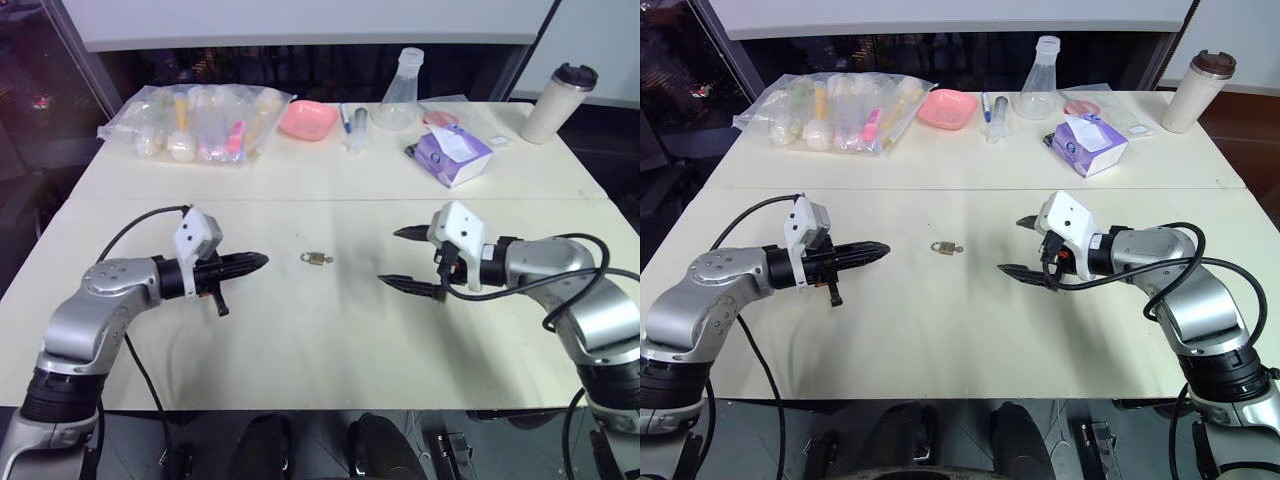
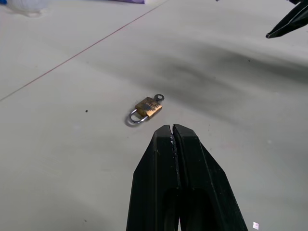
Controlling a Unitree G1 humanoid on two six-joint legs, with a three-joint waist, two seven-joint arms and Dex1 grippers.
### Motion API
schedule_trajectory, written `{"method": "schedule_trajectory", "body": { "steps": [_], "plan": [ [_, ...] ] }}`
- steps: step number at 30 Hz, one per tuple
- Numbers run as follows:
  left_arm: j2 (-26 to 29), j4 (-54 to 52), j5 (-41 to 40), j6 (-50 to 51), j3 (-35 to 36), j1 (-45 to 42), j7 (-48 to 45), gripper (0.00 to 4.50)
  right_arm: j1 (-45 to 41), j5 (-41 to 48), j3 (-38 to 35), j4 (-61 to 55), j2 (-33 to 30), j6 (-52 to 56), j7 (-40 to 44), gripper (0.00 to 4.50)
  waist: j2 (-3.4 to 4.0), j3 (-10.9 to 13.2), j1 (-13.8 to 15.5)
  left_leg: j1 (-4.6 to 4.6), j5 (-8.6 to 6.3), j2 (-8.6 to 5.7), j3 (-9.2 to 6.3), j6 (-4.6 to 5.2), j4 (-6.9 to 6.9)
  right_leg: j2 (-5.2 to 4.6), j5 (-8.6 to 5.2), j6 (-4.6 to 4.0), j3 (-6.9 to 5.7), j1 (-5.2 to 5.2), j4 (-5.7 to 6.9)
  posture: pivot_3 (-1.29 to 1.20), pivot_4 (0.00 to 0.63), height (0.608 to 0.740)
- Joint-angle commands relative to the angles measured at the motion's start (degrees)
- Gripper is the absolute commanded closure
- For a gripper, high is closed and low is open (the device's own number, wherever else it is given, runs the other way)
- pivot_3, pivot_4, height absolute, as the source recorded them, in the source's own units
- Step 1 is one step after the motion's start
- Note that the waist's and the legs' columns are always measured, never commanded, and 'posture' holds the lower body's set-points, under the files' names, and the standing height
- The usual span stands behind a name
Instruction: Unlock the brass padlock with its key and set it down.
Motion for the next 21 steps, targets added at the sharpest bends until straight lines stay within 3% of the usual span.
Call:
{"method": "schedule_trajectory", "body": {
  "steps": [1,21],
  "plan": [
    [0.4,-0.8,0.6,-1.8,1.1,-0.3,0.6,4.5,-0.7,0.5,-0.6,-1.9,-0.5,-0.2,-0.1,0.05,0.0,0.0,0.0,0.0,0.0,0.0,0.0,0.0,0.0,0.0,0.0,0.0,0.0,0.0,0.0,0.0,0.15,0.715],
    [1.0,-0.8,0.0,-1.1,0.9,-0.6,-0.1,4.5,-1.4,0.5,1.3,-1.3,0.3,-0.4,-0.4,0.05,0.0,0.0,0.0,0.0,0.0,0.0,0.0,0.0,0.0,-0.01,0.0,0.0,0.0,0.0,0.0,0.0,0.15,0.715]
  ]
}}
